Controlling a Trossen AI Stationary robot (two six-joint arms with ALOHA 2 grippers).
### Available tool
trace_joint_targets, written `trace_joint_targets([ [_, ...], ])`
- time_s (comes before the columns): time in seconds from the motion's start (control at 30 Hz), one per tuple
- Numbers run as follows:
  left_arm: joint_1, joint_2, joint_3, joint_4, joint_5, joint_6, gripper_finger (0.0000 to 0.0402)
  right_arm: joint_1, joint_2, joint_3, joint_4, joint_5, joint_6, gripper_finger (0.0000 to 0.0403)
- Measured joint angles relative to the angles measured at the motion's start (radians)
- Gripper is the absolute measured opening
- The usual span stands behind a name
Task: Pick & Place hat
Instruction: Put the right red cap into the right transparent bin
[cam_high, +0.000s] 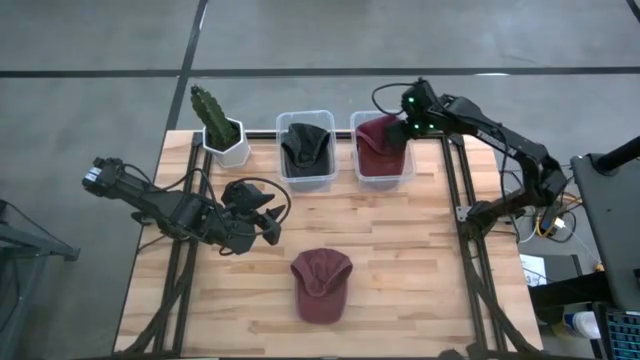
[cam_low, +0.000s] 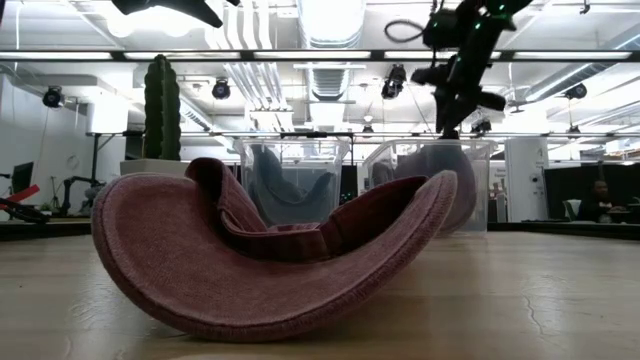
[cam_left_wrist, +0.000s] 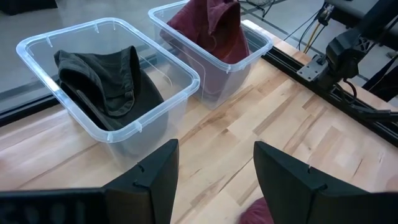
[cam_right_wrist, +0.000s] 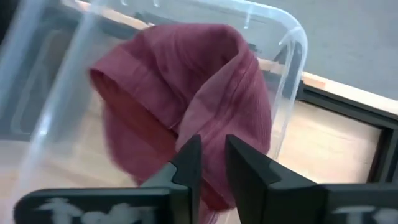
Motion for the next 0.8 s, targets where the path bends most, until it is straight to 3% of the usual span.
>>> trace_joint_targets([
  [0.43, 0.000, 0.000, 0.000, 0.000, 0.000, -0.047, 0.0200, 0.003, 0.191, 0.000, 0.009, 0.025, -0.052, 0.0038],
  [0.8, 0.000, 0.000, 0.000, 0.000, 0.000, -0.051, 0.0200, 0.009, 0.050, 0.000, 0.012, 0.027, -0.059, 0.0038],
])
